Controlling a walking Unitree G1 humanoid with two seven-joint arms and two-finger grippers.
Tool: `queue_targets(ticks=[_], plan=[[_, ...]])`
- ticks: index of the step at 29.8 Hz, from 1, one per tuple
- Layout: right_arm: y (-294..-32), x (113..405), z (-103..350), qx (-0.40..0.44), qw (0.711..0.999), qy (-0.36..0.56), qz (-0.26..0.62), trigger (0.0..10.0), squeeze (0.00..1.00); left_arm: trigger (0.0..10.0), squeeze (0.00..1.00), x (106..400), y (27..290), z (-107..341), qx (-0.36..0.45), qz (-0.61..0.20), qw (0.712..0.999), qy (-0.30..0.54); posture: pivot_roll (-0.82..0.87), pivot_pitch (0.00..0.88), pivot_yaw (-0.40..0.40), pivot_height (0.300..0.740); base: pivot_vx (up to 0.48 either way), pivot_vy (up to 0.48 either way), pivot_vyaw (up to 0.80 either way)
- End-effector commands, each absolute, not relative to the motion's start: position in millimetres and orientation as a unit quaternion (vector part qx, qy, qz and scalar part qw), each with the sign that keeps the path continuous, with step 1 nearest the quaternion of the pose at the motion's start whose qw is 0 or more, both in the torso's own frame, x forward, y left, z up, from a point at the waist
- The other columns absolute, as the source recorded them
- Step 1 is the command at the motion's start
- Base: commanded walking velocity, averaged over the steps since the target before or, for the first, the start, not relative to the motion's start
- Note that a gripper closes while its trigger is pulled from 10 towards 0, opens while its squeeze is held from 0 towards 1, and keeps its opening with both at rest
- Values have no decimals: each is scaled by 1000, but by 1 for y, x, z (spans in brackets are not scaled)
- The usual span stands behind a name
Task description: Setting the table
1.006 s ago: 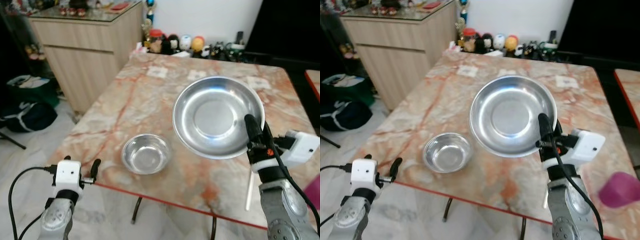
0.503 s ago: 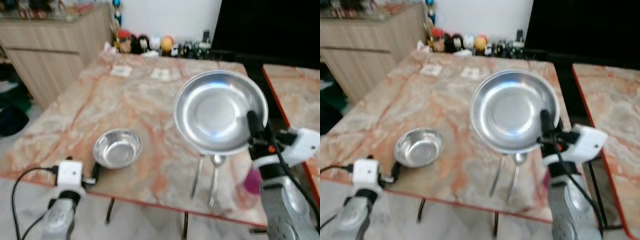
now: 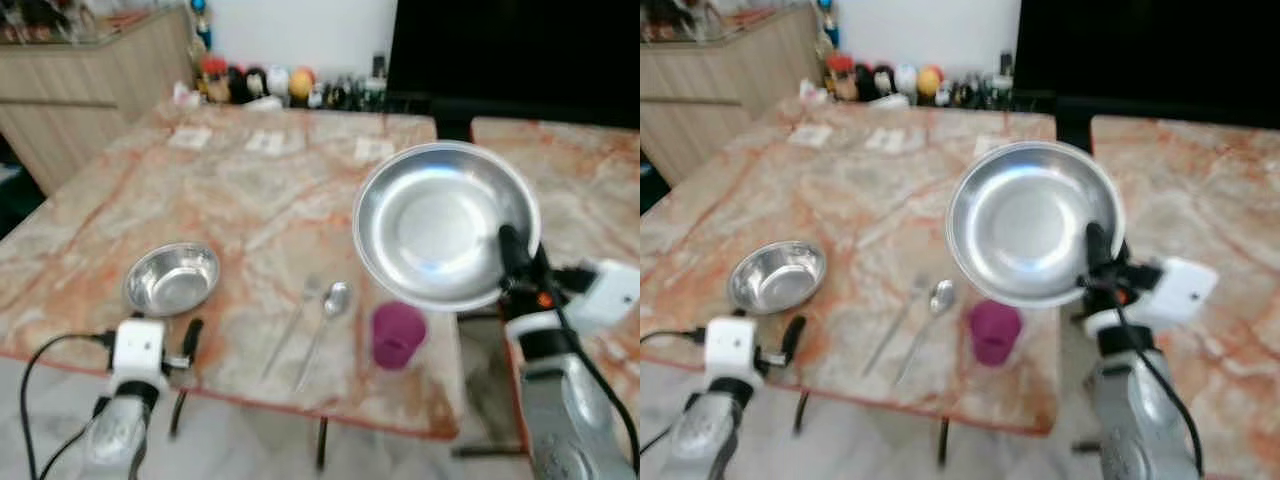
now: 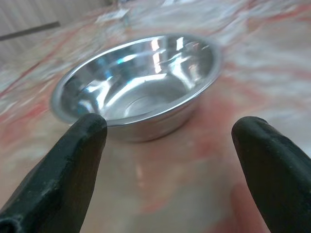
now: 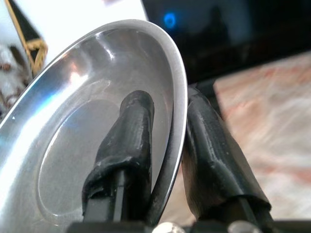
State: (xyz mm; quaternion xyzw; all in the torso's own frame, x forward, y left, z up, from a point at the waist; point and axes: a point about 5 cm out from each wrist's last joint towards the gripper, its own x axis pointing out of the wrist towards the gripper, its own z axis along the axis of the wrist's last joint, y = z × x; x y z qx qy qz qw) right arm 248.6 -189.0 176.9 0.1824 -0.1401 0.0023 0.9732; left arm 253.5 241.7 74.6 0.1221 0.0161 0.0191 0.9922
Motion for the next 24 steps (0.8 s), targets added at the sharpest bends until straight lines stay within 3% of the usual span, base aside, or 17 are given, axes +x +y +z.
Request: queue_targets(ticks=[1,7,16,20,24], plan=[[-184,249,183,186,970,-154,12,10000,0,10000,0,251,246,74,133,23,991,21,43,22,16,740,0,-461,0],[-185,249,184,186,969,-160,8,10000,0,10000,0,234,250,51,131,28,989,61,49,21,15,740,0,-462,0],[-194,251,189,182,968,-173,-8,10000,0,10000,0,171,296,-15,129,107,957,235,50,14,10,740,0,-460,0],[-195,252,189,180,968,-174,-8,10000,0,10000,0,165,299,-18,123,119,955,241,50,15,6,740,0,-369,0],[-196,253,191,181,967,-178,-7,10000,0,10000,0,171,296,-11,113,127,965,200,53,13,-1,740,0,0,0]])
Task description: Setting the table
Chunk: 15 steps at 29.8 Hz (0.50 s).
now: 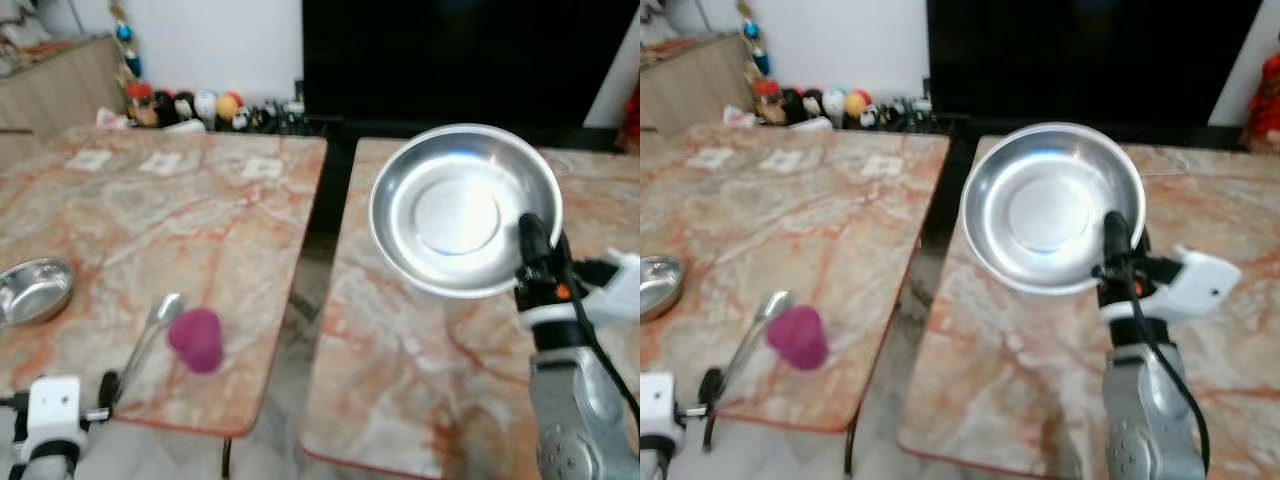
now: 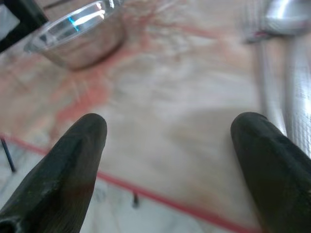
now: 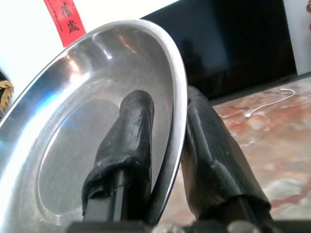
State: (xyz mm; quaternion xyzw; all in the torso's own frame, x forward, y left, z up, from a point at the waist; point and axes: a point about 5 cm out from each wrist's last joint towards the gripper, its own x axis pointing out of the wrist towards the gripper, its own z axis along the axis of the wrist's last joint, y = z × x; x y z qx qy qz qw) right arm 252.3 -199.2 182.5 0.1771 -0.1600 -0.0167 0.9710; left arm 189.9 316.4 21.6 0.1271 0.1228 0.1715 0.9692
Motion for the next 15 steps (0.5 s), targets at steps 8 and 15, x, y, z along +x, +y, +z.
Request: queue_targets(ticks=[8,15], plan=[[-196,255,192,181,967,-181,0,10000,0,10000,0,192,301,16,115,174,971,118,60,7,-6,740,0,0,0],[-192,257,191,187,966,-180,8,10000,0,10000,0,197,317,46,118,255,959,37,66,6,-14,740,0,0,0]])
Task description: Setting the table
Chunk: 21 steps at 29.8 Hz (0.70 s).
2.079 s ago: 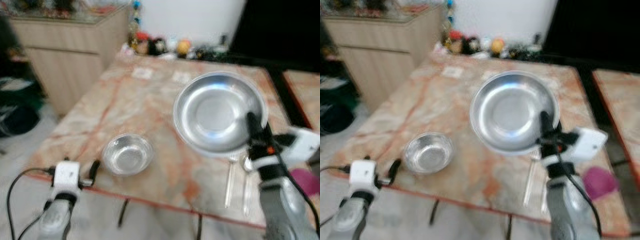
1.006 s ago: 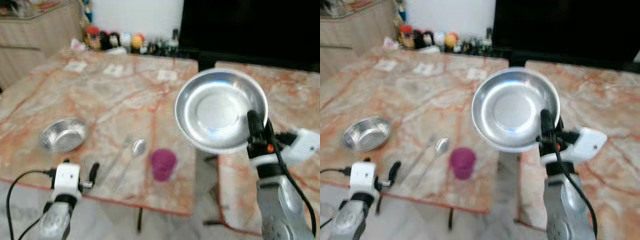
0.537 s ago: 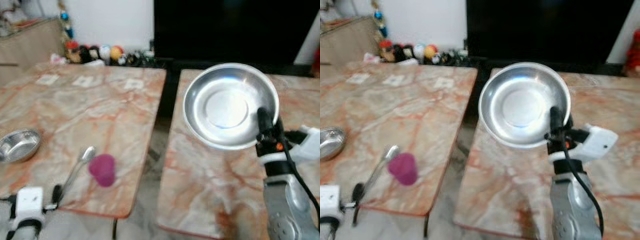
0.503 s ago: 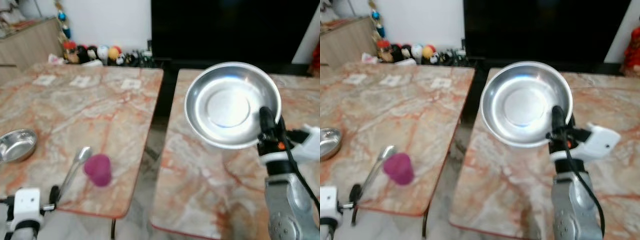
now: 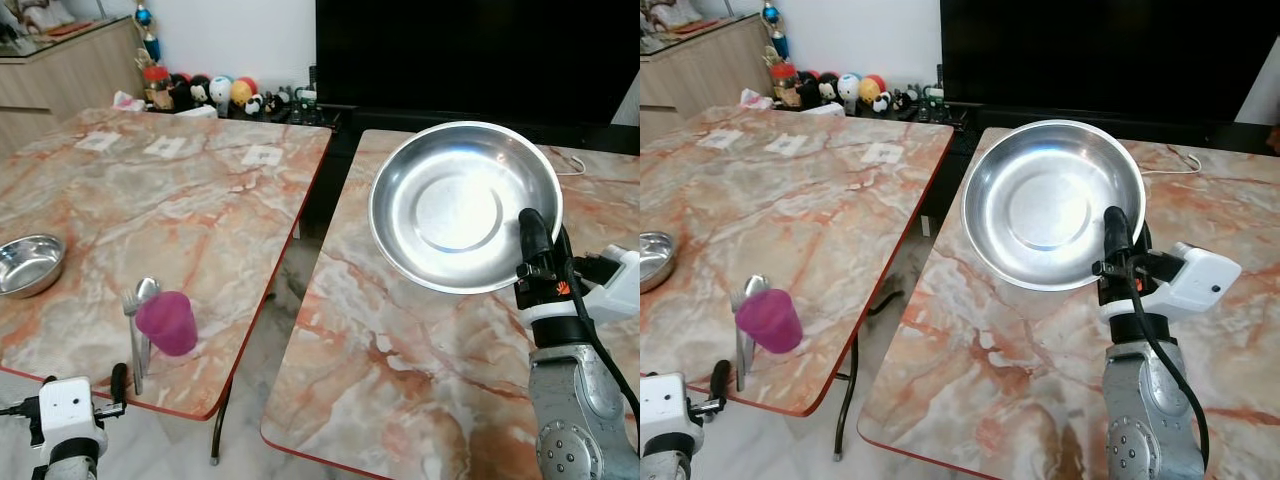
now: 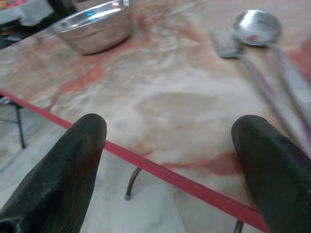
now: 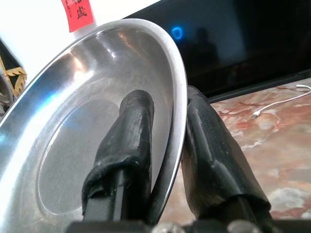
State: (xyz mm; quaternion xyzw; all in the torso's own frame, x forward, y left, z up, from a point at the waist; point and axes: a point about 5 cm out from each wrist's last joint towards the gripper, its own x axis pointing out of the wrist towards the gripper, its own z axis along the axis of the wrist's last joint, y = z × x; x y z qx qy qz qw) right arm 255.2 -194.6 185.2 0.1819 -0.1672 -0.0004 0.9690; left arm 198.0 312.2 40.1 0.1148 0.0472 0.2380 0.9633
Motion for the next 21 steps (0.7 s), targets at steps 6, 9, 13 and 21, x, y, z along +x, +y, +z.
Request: queue_targets(ticks=[6,9,13,21], plan=[[-192,258,190,188,966,-179,12,10000,0,10000,0,229,317,111,153,243,953,-98,77,6,-18,740,0,0,0],[-191,259,190,189,965,-180,13,10000,0,10000,0,241,298,135,162,197,956,-147,77,6,-18,740,0,0,0],[-193,258,189,189,965,-179,8,10000,0,10000,0,249,256,145,170,82,967,-169,71,8,-15,740,0,0,0],[-196,259,189,190,965,-182,-2,10000,0,10000,0,249,219,145,180,1,969,-172,74,14,-7,740,0,0,0]])
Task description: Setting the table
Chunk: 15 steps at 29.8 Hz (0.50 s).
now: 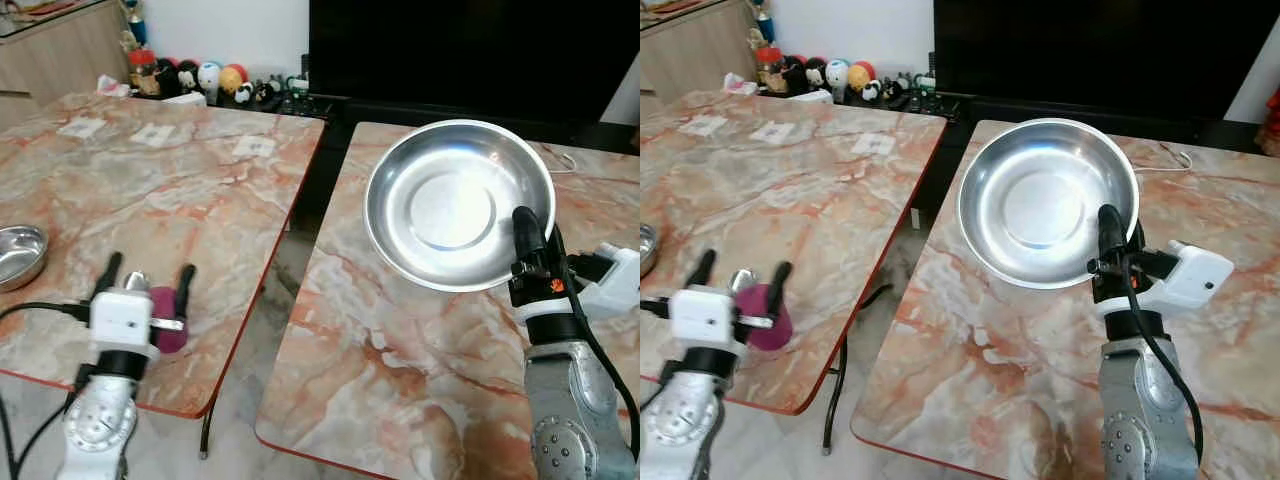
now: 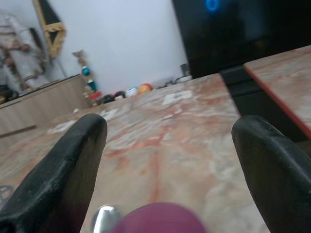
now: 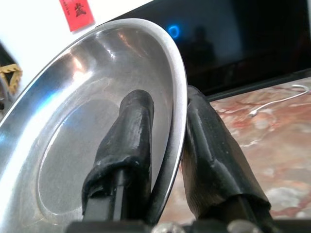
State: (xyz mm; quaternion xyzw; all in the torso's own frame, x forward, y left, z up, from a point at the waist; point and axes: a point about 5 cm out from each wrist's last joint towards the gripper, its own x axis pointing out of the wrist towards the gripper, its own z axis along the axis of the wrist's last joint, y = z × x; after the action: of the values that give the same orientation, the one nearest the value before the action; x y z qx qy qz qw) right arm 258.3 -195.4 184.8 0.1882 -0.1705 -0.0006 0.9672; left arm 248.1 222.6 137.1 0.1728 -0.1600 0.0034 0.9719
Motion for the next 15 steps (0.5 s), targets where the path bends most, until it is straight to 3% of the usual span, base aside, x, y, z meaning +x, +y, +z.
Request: queue_targets(ticks=[1,15], plan=[[-196,259,188,191,964,-182,-3,10000,0,10000,0,250,218,148,178,2,968,-175,74,14,-4,740,0,0,0],[-200,255,185,204,958,-196,-36,10000,0,10000,0,263,211,175,187,-11,960,-207,64,0,29,740,0,-284,0]])
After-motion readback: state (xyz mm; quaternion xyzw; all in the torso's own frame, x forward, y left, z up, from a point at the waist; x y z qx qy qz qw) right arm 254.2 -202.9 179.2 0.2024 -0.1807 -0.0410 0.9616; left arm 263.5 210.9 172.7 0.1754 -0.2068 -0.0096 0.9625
